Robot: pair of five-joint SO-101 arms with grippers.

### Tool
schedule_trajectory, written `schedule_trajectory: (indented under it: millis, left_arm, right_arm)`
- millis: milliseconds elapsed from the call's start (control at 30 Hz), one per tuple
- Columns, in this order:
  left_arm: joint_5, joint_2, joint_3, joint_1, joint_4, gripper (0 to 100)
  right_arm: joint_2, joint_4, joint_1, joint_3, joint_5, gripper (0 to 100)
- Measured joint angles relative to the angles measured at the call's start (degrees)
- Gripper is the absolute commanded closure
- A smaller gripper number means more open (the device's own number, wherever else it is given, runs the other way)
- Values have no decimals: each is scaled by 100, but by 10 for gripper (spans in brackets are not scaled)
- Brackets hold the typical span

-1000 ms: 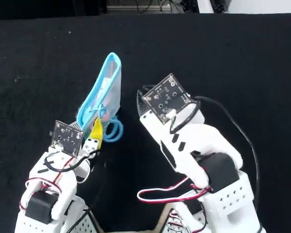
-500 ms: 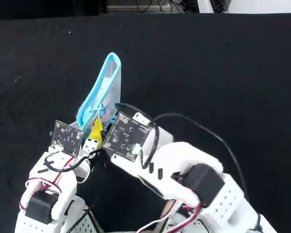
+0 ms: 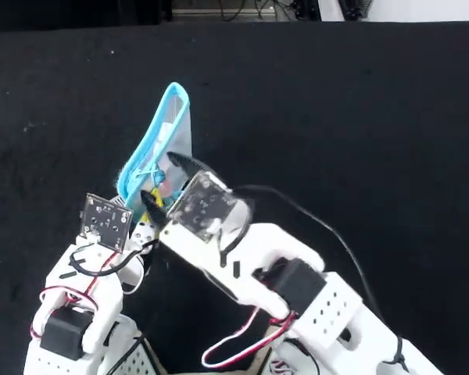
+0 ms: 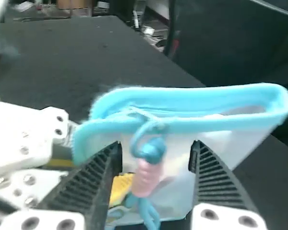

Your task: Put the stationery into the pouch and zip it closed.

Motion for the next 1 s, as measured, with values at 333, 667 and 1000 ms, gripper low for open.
schedule_trajectory:
  millis: [333, 667, 1000]
  left_arm:
    - [0, 0, 18, 9, 0, 970]
    - [0, 0, 35, 9, 0, 970]
    - [0, 0, 35, 9, 0, 970]
  right_arm:
    - [-1257, -26, 123, 615, -176, 780]
    - [-1477, -1336, 123, 1582, -176, 780]
    - [-1477, -1538, 26, 1600, -176, 780]
